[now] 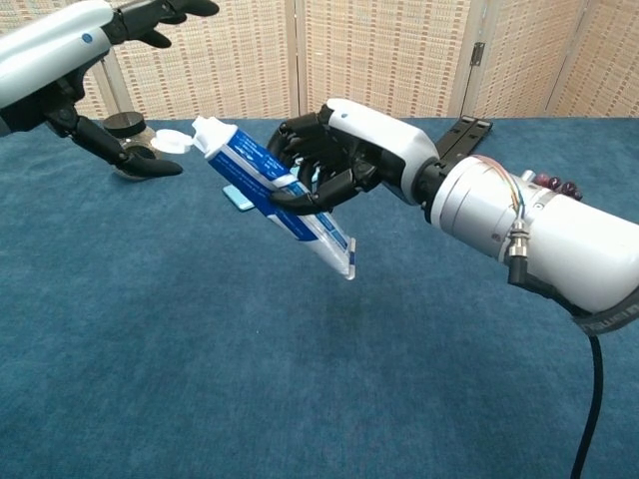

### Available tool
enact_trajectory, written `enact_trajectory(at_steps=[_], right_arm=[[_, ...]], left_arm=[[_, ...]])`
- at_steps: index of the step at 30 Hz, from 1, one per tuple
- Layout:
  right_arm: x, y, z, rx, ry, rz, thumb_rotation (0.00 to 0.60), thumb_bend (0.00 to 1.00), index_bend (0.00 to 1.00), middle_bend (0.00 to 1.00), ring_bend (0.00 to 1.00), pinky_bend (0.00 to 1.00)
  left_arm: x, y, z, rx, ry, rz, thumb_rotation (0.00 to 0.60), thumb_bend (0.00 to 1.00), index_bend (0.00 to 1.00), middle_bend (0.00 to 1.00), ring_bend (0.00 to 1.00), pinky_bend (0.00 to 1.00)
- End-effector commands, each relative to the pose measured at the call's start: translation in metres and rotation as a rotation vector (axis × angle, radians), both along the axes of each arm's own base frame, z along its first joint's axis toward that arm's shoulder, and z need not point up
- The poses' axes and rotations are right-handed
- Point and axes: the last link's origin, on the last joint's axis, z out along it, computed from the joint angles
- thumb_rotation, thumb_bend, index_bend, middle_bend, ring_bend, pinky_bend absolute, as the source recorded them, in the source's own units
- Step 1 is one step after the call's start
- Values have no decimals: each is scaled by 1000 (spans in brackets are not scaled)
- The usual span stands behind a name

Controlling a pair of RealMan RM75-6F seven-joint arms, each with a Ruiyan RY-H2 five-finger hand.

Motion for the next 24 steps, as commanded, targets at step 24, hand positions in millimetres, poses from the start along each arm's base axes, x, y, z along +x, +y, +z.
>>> enact_trajectory(at_steps=[24], right_arm=[[-8, 4, -2, -7, 55, 3, 600, 701, 734, 696, 590, 629]], left_arm=[[5, 4, 13, 21, -5, 2, 600, 89, 0, 22, 63, 168]])
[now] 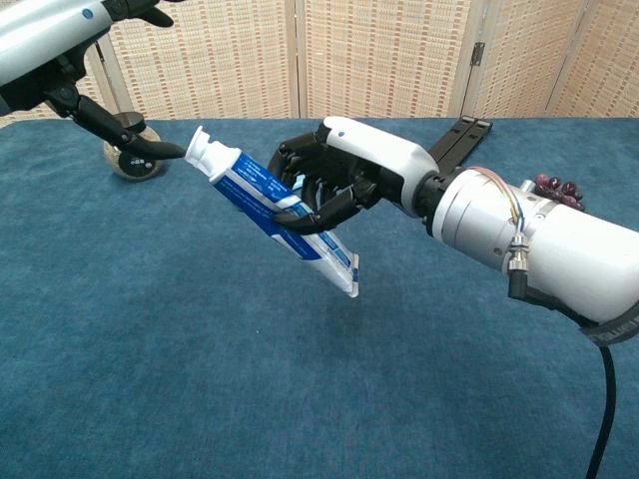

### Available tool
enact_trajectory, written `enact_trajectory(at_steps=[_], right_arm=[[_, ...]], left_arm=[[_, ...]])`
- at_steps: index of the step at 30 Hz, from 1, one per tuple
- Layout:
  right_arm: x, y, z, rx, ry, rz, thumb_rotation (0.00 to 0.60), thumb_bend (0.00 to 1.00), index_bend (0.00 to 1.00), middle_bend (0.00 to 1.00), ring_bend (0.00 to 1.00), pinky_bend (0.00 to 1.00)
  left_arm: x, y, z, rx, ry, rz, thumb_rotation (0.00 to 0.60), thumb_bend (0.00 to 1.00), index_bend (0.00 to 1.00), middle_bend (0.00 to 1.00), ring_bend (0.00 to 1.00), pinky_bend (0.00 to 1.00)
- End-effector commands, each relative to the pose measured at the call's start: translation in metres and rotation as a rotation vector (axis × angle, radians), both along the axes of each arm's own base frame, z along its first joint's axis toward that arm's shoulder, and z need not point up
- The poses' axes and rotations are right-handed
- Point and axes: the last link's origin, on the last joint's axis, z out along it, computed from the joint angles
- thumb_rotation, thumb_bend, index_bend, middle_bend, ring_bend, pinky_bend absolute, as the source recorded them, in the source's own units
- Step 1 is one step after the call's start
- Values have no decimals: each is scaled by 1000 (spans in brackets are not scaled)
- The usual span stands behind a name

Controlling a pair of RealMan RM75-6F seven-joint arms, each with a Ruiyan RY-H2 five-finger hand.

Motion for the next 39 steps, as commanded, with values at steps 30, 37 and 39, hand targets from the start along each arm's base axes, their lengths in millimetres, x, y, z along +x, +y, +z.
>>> enact_trajectory(at_steps=[30, 37, 39], right_arm=[[35, 2, -7, 10, -89, 20, 600, 708, 736, 699, 592, 628], [51, 5, -10, 31, -88, 26, 600, 713, 741, 701, 593, 628], [53, 5, -10, 33, -88, 28, 600, 714, 742, 702, 593, 629]], left_arm=[[12, 4, 8, -309, -321, 111, 0, 0, 38, 22, 50, 155], [16, 7, -2, -281, -247, 81, 0, 0, 0, 22, 48, 153], [17, 7, -4, -282, -232, 75, 0, 0, 0, 22, 41, 153]])
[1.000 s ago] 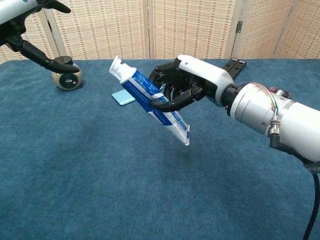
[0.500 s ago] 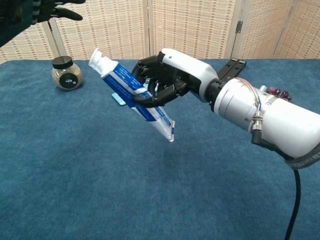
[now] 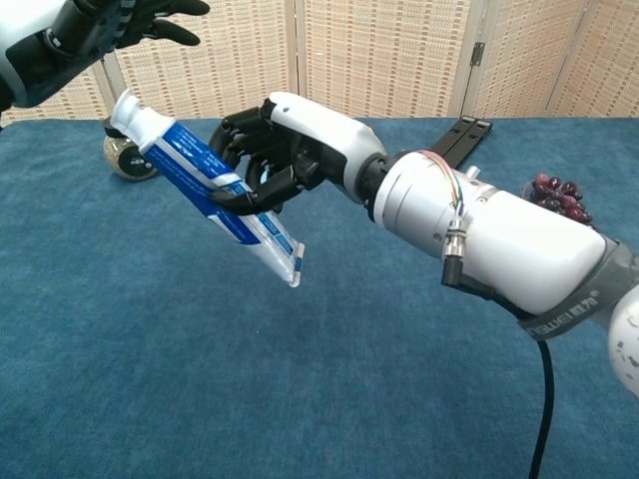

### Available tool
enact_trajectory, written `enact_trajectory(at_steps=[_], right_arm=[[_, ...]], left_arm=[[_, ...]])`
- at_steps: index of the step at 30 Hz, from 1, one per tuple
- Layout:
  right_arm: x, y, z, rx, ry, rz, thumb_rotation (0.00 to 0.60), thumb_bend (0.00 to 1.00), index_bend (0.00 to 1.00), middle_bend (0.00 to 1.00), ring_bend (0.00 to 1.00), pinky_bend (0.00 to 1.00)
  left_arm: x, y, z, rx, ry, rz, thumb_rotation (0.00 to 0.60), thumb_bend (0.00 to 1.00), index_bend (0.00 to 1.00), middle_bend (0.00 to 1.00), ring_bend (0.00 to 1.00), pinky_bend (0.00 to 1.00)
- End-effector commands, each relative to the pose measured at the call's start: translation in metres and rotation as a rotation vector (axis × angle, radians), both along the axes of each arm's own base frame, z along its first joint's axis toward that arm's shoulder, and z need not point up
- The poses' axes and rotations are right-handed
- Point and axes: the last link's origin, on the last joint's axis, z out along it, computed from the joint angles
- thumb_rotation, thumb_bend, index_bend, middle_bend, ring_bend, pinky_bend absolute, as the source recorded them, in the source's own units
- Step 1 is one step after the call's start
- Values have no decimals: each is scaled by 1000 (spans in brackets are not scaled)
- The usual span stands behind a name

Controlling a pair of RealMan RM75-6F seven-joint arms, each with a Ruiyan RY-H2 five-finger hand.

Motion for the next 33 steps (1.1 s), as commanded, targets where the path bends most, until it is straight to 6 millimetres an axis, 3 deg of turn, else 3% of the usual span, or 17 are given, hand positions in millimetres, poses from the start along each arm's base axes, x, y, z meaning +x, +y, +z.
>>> enact_trajectory(at_steps=[1, 33], right_arm=[[5, 1, 0, 4, 0, 2, 600, 715, 742, 702, 594, 629], [12, 3, 0, -20, -34, -4, 600, 738, 769, 721, 614, 644]], left_arm=[[1, 0, -3, 1, 26, -15, 0, 0, 0, 22, 37, 152], [7, -4, -15, -21, 240, -74, 0, 0, 0, 1, 15, 148]])
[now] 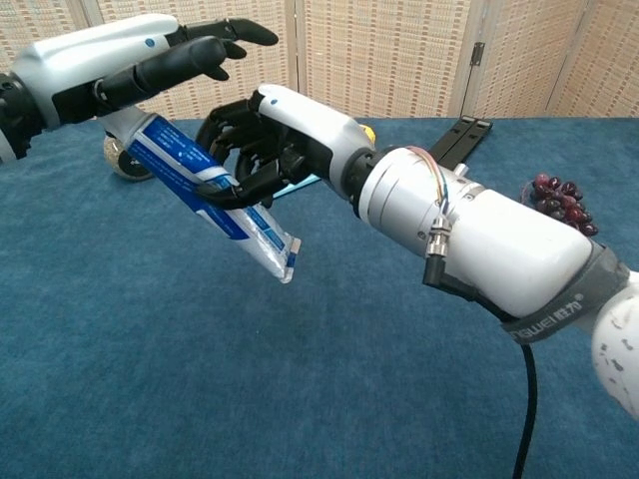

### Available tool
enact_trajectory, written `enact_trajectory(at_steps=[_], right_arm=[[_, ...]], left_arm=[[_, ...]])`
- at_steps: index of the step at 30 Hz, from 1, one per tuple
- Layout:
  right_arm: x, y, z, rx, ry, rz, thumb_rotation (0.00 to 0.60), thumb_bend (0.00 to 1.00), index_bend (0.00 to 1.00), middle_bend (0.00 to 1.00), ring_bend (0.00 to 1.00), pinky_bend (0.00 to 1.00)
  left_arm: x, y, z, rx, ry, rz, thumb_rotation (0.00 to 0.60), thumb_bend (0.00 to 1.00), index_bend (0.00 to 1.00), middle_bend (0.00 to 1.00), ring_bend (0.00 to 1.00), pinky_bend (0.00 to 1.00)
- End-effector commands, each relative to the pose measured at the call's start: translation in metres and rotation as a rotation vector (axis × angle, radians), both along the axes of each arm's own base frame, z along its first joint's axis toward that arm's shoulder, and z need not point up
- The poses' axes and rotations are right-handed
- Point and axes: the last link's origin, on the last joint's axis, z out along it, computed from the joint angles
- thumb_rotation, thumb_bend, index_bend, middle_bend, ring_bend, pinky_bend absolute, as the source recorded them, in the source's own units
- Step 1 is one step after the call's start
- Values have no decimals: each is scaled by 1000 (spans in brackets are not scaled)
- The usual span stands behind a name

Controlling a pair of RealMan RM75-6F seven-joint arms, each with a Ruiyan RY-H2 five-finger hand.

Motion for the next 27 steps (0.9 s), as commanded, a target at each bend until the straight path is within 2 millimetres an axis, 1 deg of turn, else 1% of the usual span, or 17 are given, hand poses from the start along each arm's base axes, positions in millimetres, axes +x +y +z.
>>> enact_trajectory(at_steps=[1, 10, 15, 19, 24, 27], right_arm=[[0, 0, 0, -1, -1, 1, 600, 738, 769, 722, 614, 644], [0, 0, -1, -7, 2, 8, 600, 738, 769, 722, 614, 644], [-8, -1, -2, -7, 22, 4, 600, 738, 769, 722, 614, 644], [-23, -5, 1, -18, 82, 4, 600, 733, 769, 718, 614, 644], [-54, -14, 12, -48, 261, 32, 600, 691, 769, 713, 614, 644], [-73, -20, 21, -66, 379, 41, 600, 649, 769, 684, 614, 644]], left_arm=[[0, 0, -1, -5, 8, 2, 0, 0, 0, 0, 14, 147], [1, -1, -1, -24, 18, 13, 0, 0, 0, 0, 10, 147], [-2, 1, 3, -13, 9, 25, 0, 0, 0, 0, 10, 148], [-6, 2, 9, 1, -4, 40, 0, 0, 0, 0, 10, 148], [-17, 3, 17, 18, -11, 64, 0, 0, 0, 0, 10, 147], [-25, 3, 20, 28, -12, 82, 0, 0, 0, 0, 10, 147]])
